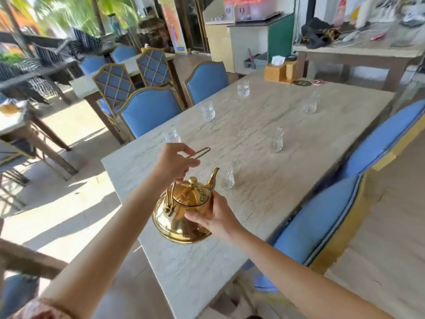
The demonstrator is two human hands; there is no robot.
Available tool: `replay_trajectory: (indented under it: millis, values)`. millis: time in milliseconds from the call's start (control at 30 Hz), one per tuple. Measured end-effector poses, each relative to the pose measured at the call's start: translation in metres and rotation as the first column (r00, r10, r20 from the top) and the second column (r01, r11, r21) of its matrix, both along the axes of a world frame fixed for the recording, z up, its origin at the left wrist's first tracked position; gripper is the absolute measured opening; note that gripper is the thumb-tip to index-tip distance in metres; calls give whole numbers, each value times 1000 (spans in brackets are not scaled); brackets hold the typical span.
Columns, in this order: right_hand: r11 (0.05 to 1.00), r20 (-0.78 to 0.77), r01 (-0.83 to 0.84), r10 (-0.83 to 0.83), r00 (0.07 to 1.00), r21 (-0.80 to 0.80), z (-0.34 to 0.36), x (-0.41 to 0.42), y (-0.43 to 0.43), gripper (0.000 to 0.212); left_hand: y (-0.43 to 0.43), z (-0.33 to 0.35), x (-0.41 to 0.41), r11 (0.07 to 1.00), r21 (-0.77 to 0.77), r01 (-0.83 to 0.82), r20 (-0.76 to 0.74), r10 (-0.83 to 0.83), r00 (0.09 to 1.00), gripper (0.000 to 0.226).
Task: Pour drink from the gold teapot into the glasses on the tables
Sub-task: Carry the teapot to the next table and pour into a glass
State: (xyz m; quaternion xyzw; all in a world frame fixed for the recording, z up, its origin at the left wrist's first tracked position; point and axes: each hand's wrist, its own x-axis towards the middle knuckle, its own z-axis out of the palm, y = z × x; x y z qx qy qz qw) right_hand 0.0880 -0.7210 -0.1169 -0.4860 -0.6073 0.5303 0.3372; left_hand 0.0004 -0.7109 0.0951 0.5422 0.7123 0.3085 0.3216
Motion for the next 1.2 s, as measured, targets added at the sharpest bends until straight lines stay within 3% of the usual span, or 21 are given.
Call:
replay_trajectory:
  millis: [300,533,667,967,1033,1133,1200]
  values:
    - [989,-4,-134,134,991,-55,-20,21,20,112,24,-20,26,999,43,-20,-207,29,978,27]
    - [975,-27,-179,177,984,-130,-13,26,22,102,49,-27,36,998,35,-56,-389,65,919,25]
    - [949,-136,-219,191,972,-226,0,30,18,101,64,-24,43,996,-27,-82,-425,63,903,24]
    - [837,-111,-428,416,902,-342,40,69,51,112,94,-7,69,962,-145,-231,-452,143,880,24]
    - [788,-108,-503,500,860,-355,50,81,63,98,101,-5,75,948,-164,-273,-446,175,878,26]
    - [743,-137,-539,533,835,-397,60,99,83,44,111,-2,86,923,-196,-330,-459,212,863,27]
    - [713,-178,-572,552,814,-405,68,106,89,43,116,0,91,911,-215,-350,-471,217,855,27]
